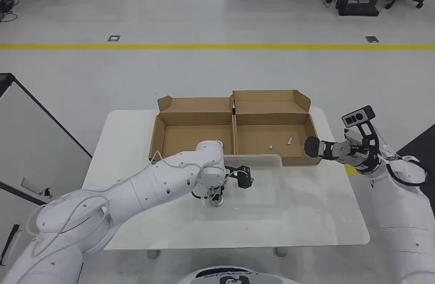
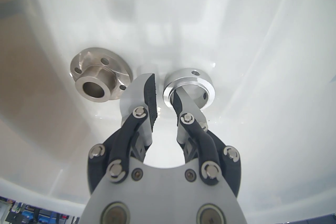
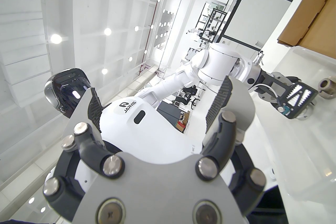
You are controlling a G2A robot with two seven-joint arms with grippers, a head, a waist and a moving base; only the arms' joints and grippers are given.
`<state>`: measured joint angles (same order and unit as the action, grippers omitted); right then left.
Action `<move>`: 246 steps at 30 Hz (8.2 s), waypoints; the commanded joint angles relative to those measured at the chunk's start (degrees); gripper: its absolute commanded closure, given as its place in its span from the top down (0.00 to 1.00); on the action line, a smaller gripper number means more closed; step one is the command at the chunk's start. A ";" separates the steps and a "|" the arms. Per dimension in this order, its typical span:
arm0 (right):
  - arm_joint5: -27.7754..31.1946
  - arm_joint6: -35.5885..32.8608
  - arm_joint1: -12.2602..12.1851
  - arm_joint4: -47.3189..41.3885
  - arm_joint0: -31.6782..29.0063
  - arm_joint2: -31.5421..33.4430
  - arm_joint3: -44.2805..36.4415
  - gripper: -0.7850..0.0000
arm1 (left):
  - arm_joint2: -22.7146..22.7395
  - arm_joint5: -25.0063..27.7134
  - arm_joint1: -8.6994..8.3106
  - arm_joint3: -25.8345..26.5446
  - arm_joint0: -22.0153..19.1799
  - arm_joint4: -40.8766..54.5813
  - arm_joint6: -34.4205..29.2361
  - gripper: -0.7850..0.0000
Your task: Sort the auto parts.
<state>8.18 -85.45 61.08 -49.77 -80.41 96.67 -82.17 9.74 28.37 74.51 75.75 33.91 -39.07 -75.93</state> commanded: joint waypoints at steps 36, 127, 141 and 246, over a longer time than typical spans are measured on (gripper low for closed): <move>0.00 0.00 0.00 0.00 0.00 0.00 0.00 1.00 | 0.00 -1.97 -4.31 11.22 -4.65 5.84 -1.97 0.00; 0.00 0.00 0.00 0.00 0.00 0.00 0.00 1.00 | 59.18 29.63 -24.06 27.52 24.02 70.15 29.63 0.00; 0.00 0.00 0.00 0.00 0.00 0.00 0.00 1.00 | 60.31 29.63 -23.71 32.14 30.25 83.43 30.17 0.00; 0.00 0.00 0.00 0.00 0.00 0.00 0.00 1.00 | 57.08 11.21 -16.23 28.93 27.59 60.69 38.49 0.00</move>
<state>8.18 -85.45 61.08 -49.77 -80.41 96.67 -82.17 67.85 40.76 58.06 105.98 63.73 23.11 -36.83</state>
